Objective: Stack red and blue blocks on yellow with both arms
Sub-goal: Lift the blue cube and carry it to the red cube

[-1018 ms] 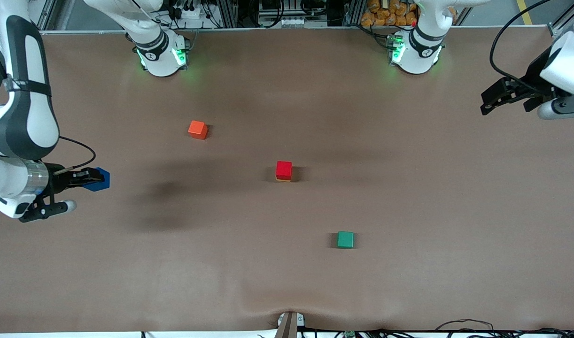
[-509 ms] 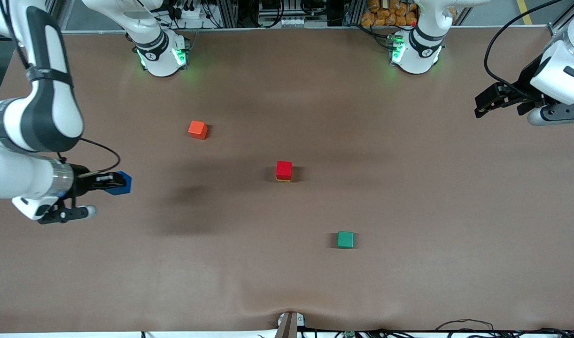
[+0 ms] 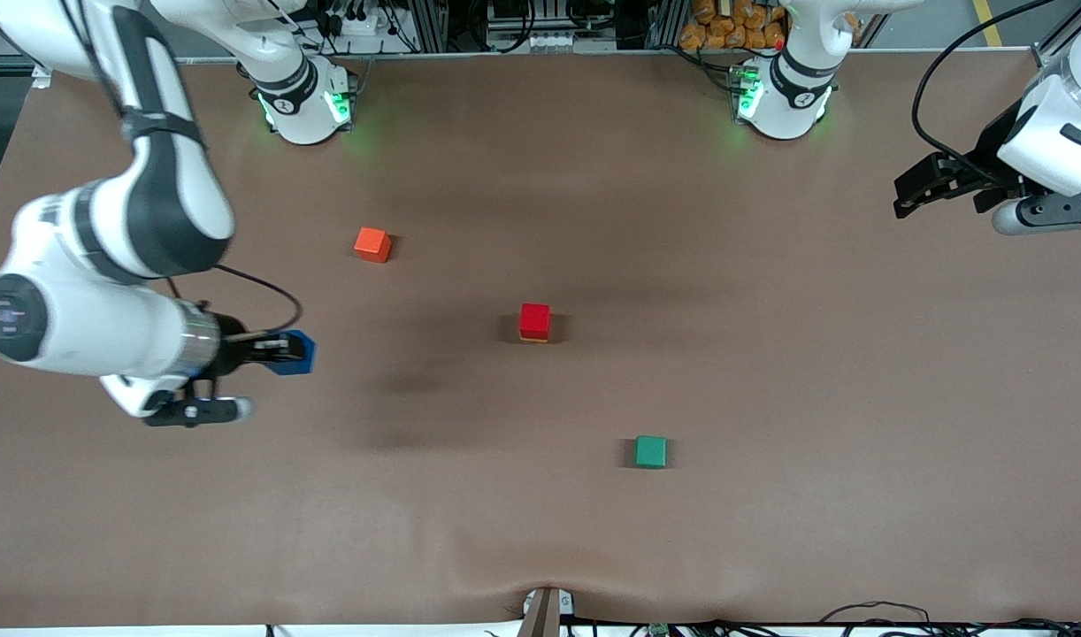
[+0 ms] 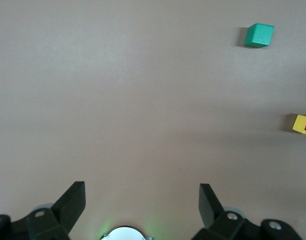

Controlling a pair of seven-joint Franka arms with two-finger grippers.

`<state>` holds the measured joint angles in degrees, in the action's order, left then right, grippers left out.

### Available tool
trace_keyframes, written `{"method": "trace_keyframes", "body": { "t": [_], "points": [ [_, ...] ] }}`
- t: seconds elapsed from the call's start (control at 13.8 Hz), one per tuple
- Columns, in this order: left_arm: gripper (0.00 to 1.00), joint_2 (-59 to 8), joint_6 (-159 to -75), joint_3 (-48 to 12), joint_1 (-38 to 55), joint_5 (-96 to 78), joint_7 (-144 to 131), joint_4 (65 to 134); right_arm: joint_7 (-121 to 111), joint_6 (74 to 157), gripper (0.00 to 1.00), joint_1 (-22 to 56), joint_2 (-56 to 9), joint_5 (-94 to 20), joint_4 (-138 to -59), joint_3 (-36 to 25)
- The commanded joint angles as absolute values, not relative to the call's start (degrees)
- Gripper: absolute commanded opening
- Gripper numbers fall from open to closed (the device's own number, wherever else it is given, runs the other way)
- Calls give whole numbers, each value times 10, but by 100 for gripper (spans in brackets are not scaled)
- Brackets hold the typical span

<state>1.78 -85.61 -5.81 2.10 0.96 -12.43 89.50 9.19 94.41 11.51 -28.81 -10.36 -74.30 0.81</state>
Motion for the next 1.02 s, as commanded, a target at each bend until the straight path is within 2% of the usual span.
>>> {"method": "trace_keyframes", "body": {
  "t": [0.0, 0.29, 0.58, 0.95],
  "points": [
    [100, 25, -849, -57, 19, 8, -116, 898, 145, 935, 0, 152, -339, -112, -672, 3],
    [100, 23, -850, -57, 17, 9, -116, 901, 221, 955, 0, 201, -380, -117, -631, 4],
    [100, 23, -852, -57, 17, 10, -116, 905, 256, 1004, 0, 232, -394, -147, -631, 4],
    [100, 24, -867, -57, 17, 10, -116, 916, 272, 1012, 0, 255, -402, -151, -630, 4]
  ]
}}
